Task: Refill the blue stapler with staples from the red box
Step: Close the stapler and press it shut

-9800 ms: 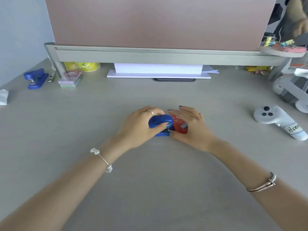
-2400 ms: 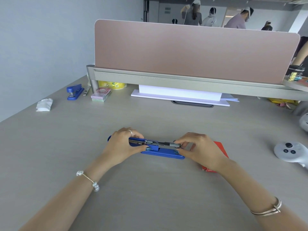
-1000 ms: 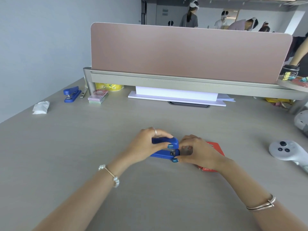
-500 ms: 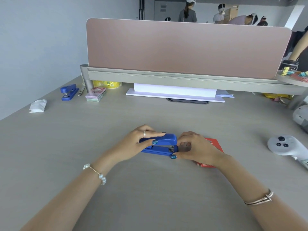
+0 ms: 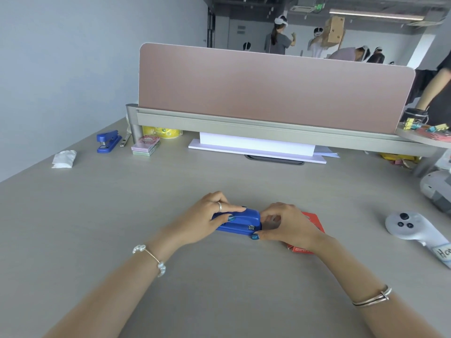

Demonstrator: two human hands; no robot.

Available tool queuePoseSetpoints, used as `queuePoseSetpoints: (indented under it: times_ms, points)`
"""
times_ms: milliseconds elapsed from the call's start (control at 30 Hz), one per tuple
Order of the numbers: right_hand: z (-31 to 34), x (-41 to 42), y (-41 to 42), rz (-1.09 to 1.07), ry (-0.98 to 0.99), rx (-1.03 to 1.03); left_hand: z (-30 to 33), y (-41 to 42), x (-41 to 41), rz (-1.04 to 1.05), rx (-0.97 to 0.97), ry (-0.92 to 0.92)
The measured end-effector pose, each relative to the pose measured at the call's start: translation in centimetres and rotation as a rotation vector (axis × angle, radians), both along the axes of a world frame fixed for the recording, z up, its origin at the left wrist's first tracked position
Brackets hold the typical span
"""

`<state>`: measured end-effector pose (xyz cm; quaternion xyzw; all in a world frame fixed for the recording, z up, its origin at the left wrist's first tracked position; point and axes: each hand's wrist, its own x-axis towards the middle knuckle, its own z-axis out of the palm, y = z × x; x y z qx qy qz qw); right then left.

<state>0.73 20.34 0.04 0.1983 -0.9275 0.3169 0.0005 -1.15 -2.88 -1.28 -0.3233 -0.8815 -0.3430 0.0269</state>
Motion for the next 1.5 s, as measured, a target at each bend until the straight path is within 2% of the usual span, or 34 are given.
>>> queuePoseSetpoints:
  times_ms: [167,400,633,967,1167,1500]
  points:
    - [1.0,0.6,0.1,-0.012,-0.067,-0.068,-0.5,-0.2,0.3,0.022,0.082,0.024]
    - [2.0,3.7,5.0,-0.126,0.171,-0.026,-1.3,0.5,0.7,0.045,0.16,0.154]
    - [-2.6,5.6,7.1,-0.152,0.207,0.011,-1.5,0.5,0.5,0.061,0.228,0.066]
    - [-2.9,5.2,7.2,-0.048,0.269,0.013,-1.2,0.7,0.4,0.11,0.243,0.074]
    - [-1.8,1.9,7.0,0.058,0.261,0.104,-1.2,1.9,-2.5,0.115,0.229,0.105]
    - [-2.5,-9.3,6.6,-0.004,0.211,0.092,-0.1,3.4,-12.3,0.169,0.187,0.107]
